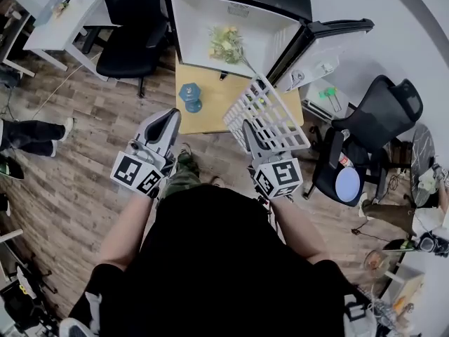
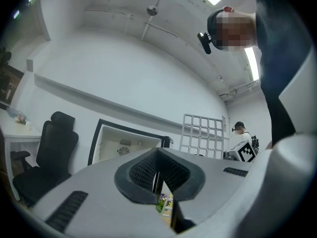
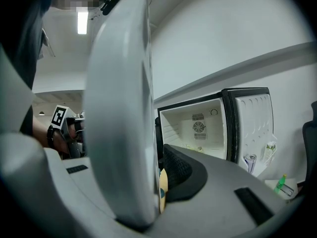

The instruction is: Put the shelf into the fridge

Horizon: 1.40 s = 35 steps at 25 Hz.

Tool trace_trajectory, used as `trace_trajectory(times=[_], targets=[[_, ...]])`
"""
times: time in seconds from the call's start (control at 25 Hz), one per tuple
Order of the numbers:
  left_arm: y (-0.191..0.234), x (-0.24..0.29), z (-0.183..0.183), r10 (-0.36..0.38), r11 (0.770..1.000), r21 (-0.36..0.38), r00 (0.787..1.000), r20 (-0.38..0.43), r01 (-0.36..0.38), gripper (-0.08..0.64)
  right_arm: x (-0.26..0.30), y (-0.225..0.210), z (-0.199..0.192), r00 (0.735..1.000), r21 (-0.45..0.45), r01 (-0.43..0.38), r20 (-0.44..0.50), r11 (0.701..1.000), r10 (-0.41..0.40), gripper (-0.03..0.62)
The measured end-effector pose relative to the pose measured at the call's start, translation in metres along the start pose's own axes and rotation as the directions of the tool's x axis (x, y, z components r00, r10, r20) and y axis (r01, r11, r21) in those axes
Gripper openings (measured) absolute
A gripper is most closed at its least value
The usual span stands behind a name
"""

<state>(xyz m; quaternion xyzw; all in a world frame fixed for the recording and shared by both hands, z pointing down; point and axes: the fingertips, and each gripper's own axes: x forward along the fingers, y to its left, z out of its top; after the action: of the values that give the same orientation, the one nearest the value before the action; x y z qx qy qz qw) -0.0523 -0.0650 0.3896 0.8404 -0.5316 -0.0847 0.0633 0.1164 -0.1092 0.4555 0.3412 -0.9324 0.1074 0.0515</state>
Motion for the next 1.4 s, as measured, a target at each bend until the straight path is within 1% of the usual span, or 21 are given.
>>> trace_trajectory(times=[0.16,0.52,0.64,0.72,0.8,0.96,1.12,1.24,1.32,1.4], targets=[[0.01,0.01,0.002,-0.017,1.0,0.0,1.0,0.0,0.017,0.018,0.011,-0.007,0.007,1.0,0.019,0.017,0.013,1.0,-0.017,0.091],[0.028,0.025,0.009,-0.042,0.999,0.0,0.999,0.002,0.042,0.018,0.035,-0.017,0.022,0.996,0.125,0.052,0.06,0.991,-0.06,0.091],[0.035,0.029,0.01,-0.048,0.999,-0.003,0.999,0.001,0.048,0.018,0.043,-0.023,0.027,0.993,0.19,0.064,0.082,0.98,-0.081,0.091],[0.04,0.031,0.01,-0.053,0.999,-0.006,0.999,-0.001,0.053,0.018,0.049,-0.028,0.03,0.991,0.255,0.067,0.099,0.965,-0.095,0.091],[0.044,0.033,0.01,-0.058,0.998,-0.006,0.998,-0.006,0.058,0.018,0.055,-0.034,0.032,0.987,0.341,0.06,0.123,0.938,-0.108,0.091],[0.054,0.037,0.011,-0.065,0.998,-0.006,0.998,-0.016,0.065,0.018,0.067,-0.048,0.035,0.975,0.508,0.051,0.162,0.86,-0.154,0.091],[0.066,0.04,0.014,-0.072,0.997,0.0,0.997,-0.022,0.072,0.018,0.077,-0.057,0.037,0.961,0.606,0.043,0.193,0.794,-0.2,0.091],[0.073,0.041,0.017,-0.079,0.997,0.003,0.997,-0.021,0.079,0.018,0.085,-0.064,0.038,0.95,0.675,0.028,0.212,0.737,-0.231,0.091],[0.077,0.043,0.017,-0.084,0.996,0.003,0.996,-0.024,0.084,0.018,0.09,-0.068,0.04,0.942,0.713,0.015,0.226,0.701,-0.25,0.091],[0.081,0.044,0.017,-0.092,0.996,0.002,0.995,-0.027,0.092,0.018,0.096,-0.07,0.042,0.934,0.741,-0.004,0.244,0.672,-0.263,0.091]])
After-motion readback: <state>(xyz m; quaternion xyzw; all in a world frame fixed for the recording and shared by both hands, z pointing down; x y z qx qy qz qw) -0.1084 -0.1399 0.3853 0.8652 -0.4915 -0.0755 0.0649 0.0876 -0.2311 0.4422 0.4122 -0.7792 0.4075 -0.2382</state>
